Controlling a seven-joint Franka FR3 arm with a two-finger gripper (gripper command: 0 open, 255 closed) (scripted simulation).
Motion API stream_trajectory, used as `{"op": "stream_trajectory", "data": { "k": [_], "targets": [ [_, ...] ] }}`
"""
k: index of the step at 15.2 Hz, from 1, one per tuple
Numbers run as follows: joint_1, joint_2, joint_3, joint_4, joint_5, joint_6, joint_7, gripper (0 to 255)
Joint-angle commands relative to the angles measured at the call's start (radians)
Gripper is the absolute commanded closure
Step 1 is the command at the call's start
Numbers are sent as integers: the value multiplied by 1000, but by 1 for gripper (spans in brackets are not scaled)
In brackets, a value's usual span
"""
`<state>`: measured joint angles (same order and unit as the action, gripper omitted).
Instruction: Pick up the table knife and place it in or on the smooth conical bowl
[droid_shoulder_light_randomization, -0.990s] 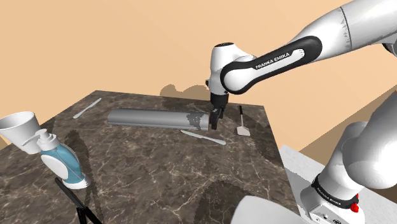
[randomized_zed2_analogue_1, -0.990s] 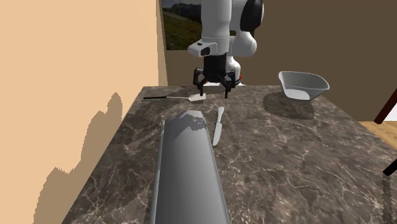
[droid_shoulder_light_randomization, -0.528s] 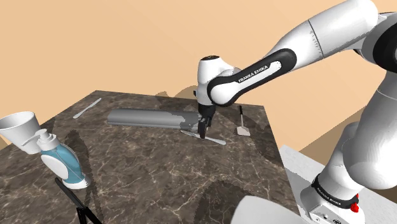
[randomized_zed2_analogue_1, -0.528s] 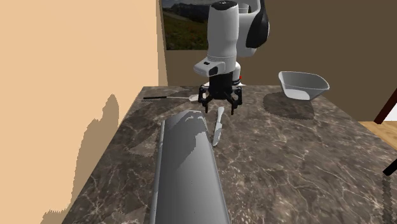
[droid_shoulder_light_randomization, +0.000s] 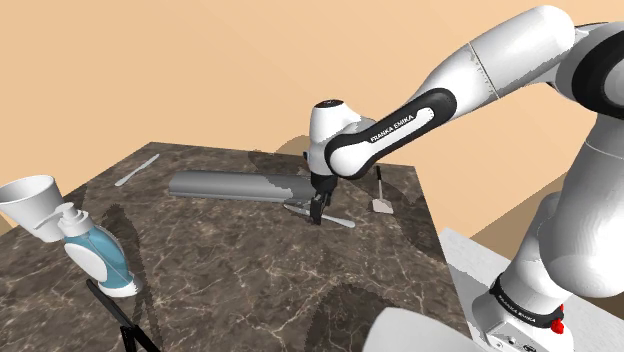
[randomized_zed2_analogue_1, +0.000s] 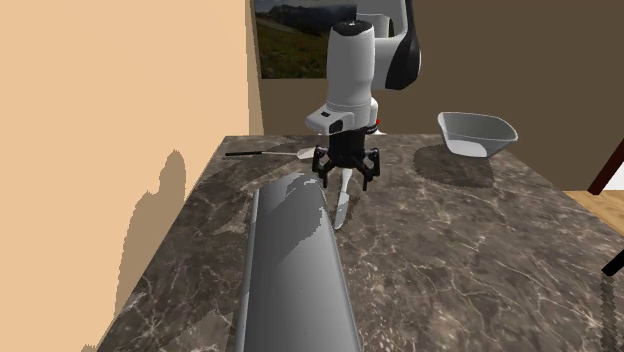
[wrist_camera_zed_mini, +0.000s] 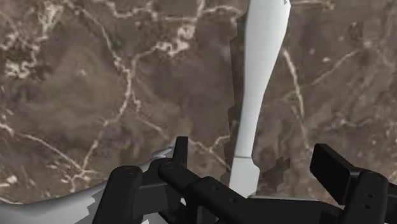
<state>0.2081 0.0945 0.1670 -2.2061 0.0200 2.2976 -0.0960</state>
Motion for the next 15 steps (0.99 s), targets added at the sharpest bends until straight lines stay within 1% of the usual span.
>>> {"op": "stream_trajectory", "data": {
  "k": [1, 4, 5, 12, 15],
  "targets": [
    [-1, 4, -1, -2, 0, 2, -1, 0],
    [-1, 4, -1, -2, 0, 2, -1, 0],
    [-1, 4, -1, -1, 0, 1, 0, 255],
    [0, -1, 0, -12, 1, 6, 1, 255],
    [-1, -4, -1, 3, 1, -11, -2, 255]
  ]
}}
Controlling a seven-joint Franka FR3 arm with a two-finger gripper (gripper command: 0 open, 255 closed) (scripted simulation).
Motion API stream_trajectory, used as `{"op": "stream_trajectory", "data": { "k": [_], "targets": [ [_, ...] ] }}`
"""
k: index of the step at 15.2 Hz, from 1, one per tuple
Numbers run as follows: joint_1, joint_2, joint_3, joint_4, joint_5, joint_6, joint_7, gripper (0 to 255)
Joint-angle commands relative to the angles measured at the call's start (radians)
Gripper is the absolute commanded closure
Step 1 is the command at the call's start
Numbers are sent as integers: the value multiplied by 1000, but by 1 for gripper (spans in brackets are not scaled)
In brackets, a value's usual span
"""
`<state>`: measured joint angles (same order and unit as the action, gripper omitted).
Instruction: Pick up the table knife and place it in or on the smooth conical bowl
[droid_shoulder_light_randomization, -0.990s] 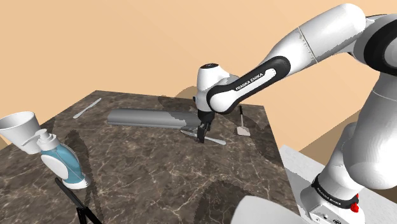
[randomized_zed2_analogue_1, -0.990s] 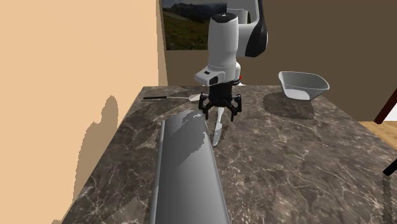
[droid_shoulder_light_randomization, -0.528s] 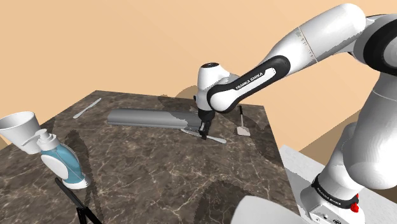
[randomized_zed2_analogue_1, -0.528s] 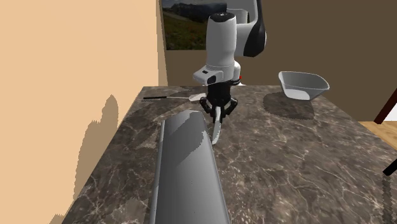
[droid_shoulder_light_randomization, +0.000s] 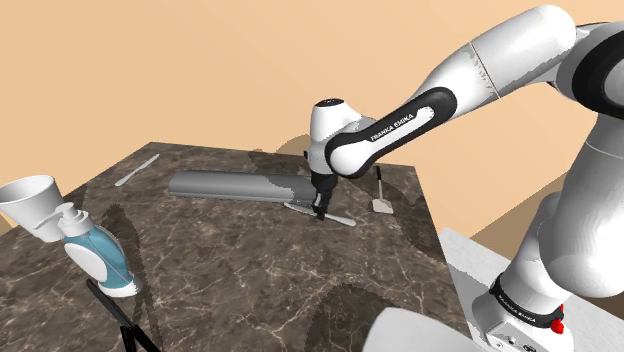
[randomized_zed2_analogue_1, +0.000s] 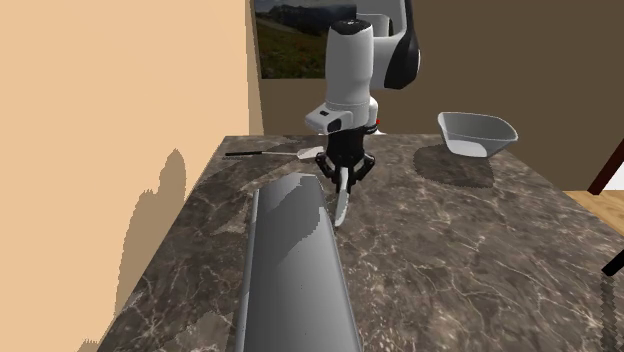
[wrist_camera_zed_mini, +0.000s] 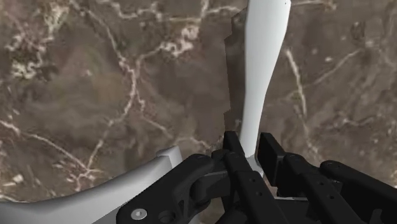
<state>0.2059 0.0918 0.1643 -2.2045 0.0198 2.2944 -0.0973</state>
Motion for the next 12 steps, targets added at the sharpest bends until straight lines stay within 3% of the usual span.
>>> {"op": "stream_trajectory", "data": {
  "k": [1, 12],
  "targets": [
    [1, -9, 2, 6, 3, -21, -1, 255],
    [-1, -84, 1, 75, 15, -163, -7, 255]
  ]
}}
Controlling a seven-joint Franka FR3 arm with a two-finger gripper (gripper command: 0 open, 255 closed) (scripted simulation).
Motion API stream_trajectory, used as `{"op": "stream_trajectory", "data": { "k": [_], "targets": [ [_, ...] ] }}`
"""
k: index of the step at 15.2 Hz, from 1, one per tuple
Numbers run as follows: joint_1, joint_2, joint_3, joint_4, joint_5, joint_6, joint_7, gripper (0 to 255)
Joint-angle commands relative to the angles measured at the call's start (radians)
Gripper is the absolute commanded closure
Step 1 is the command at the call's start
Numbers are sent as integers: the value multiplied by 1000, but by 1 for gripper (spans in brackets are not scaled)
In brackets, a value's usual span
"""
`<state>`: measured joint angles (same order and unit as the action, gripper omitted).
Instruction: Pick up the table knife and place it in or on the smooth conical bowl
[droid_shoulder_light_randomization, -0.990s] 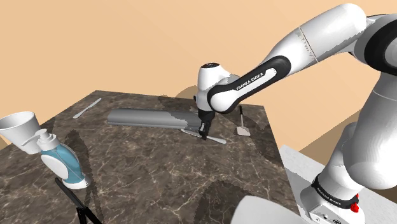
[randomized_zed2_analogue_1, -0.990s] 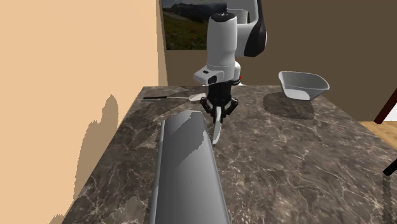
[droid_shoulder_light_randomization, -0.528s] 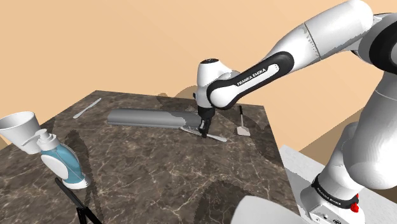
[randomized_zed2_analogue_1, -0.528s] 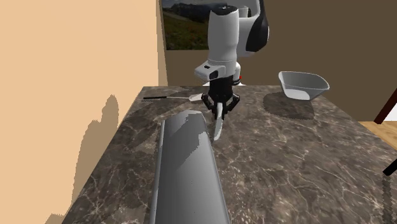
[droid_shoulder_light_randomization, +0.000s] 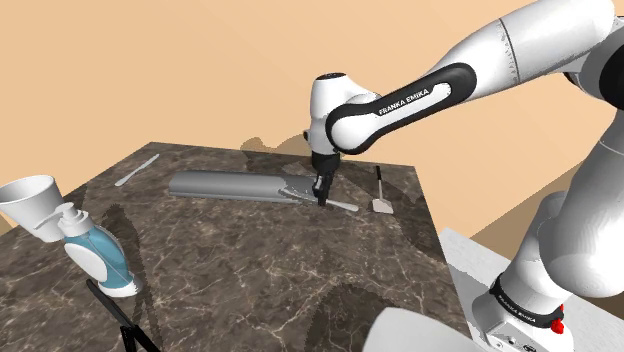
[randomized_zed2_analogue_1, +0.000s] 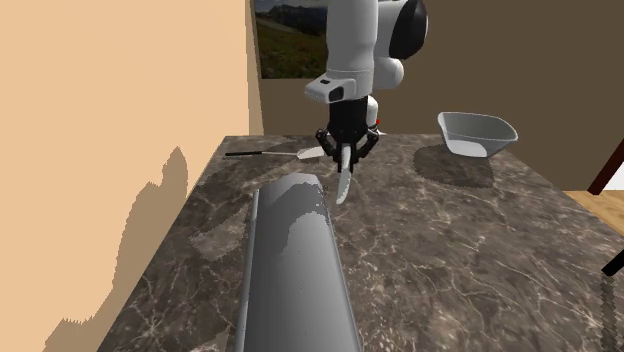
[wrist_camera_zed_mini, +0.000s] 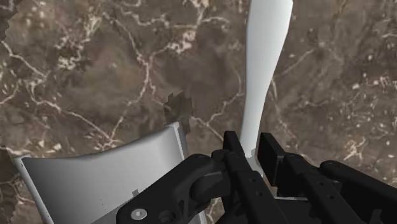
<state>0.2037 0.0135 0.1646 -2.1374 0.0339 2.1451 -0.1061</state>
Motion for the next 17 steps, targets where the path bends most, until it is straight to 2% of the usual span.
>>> {"op": "stream_trajectory", "data": {
  "k": [1, 17],
  "targets": [
    [1, -12, 1, 15, 2, -27, 1, 255],
    [-1, -72, -2, 161, 9, -233, 0, 255]
  ]
}}
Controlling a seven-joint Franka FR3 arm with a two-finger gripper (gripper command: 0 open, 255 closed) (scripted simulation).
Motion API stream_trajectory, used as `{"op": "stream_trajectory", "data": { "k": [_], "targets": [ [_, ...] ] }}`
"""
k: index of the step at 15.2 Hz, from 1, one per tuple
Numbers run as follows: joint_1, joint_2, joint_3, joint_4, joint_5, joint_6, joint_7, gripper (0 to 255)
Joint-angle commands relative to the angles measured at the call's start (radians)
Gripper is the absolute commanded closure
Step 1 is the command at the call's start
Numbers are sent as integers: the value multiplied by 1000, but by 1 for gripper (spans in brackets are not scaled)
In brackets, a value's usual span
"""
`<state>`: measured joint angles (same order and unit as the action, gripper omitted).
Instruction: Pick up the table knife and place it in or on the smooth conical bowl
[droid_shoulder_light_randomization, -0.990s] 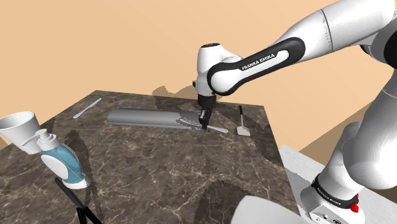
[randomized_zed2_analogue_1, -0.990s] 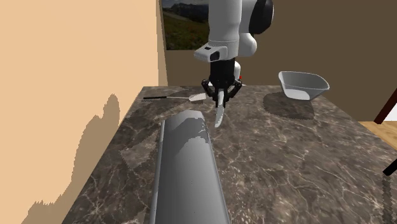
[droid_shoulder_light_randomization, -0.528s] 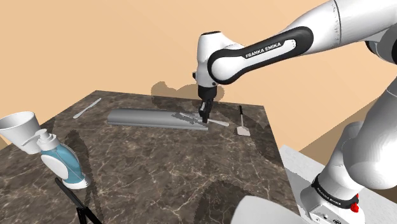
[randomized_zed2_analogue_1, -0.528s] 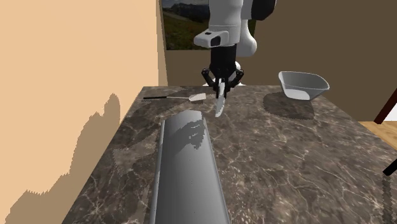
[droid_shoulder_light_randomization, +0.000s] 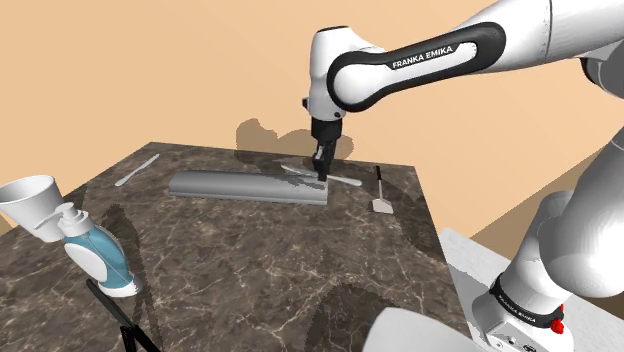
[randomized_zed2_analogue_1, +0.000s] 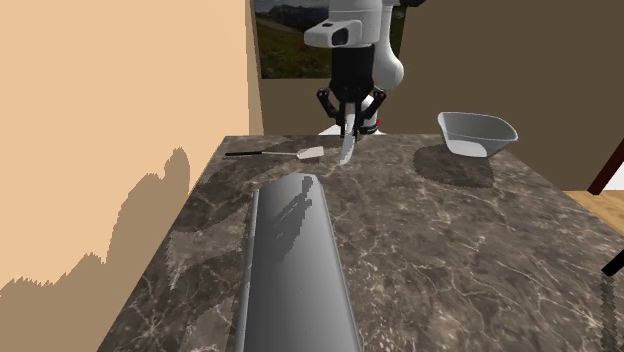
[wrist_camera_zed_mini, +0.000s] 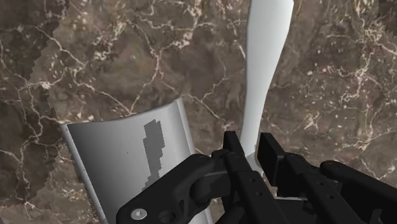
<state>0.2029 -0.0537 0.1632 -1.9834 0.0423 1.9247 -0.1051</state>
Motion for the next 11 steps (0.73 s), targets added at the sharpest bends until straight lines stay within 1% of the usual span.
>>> {"op": "stream_trajectory", "data": {
  "k": [1, 6, 11],
  "targets": [
    [7, -34, 7, -24, 6, -9, 12, 255],
    [49, -170, 51, -164, 41, 0, 81, 255],
    [98, -294, 103, -274, 87, -6, 157, 255]
  ]
}}
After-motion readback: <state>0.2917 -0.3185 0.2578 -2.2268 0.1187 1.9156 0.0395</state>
